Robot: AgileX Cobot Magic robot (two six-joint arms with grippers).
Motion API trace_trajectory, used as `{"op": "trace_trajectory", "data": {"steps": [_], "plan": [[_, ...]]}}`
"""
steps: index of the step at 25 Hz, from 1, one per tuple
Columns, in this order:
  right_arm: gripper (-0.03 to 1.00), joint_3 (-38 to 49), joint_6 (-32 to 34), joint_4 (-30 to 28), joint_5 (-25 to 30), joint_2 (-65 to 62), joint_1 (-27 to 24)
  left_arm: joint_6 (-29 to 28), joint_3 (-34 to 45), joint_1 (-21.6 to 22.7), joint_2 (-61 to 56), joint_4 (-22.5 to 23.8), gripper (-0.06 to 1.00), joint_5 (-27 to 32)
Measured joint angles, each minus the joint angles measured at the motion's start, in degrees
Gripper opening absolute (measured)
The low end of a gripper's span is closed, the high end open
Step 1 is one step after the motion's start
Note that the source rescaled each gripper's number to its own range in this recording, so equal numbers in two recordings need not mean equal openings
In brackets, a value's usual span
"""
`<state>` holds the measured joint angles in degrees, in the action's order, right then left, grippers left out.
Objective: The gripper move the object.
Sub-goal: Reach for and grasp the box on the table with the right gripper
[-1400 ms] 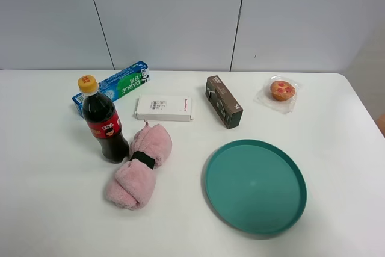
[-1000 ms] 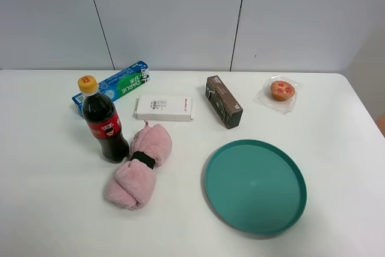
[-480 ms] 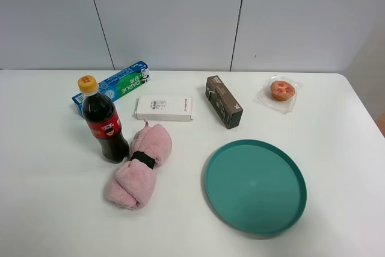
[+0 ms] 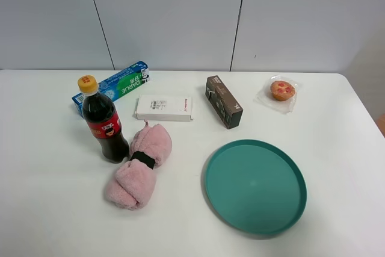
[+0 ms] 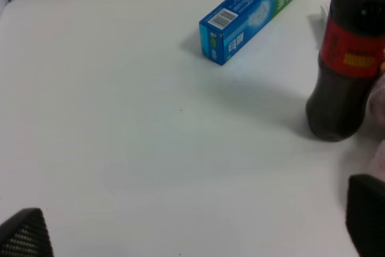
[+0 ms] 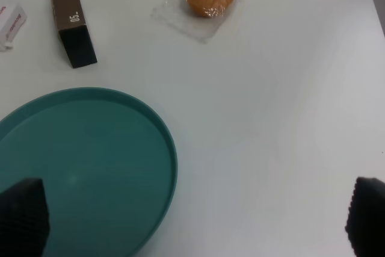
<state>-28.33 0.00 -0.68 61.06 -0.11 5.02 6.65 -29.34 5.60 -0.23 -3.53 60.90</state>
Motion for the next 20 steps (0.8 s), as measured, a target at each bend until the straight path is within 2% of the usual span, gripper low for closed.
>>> {"op": "trace_trajectory", "data": {"steps": [8, 12, 16, 20], "plan": [[1.0, 0.0, 1.5, -0.1, 0.0, 0.0, 0.0, 0.0, 0.0, 0.0, 0.0, -0.1, 1.0, 0.0], [1.0, 0.0, 6.6, -0.8, 0.0, 0.0, 0.0, 0.0, 0.0, 0.0, 0.0, -0.1, 1.0, 0.0], [1.0, 0.0, 15.3, -1.9, 0.3, 3.3, 0.0, 0.0, 0.0, 0.0, 0.0, -0.1, 1.0, 0.0], [1.0, -1.7, 17.6, -2.0, 4.3, 9.8, 0.0, 0.0, 0.0, 0.0, 0.0, -0.1, 1.0, 0.0]]}}
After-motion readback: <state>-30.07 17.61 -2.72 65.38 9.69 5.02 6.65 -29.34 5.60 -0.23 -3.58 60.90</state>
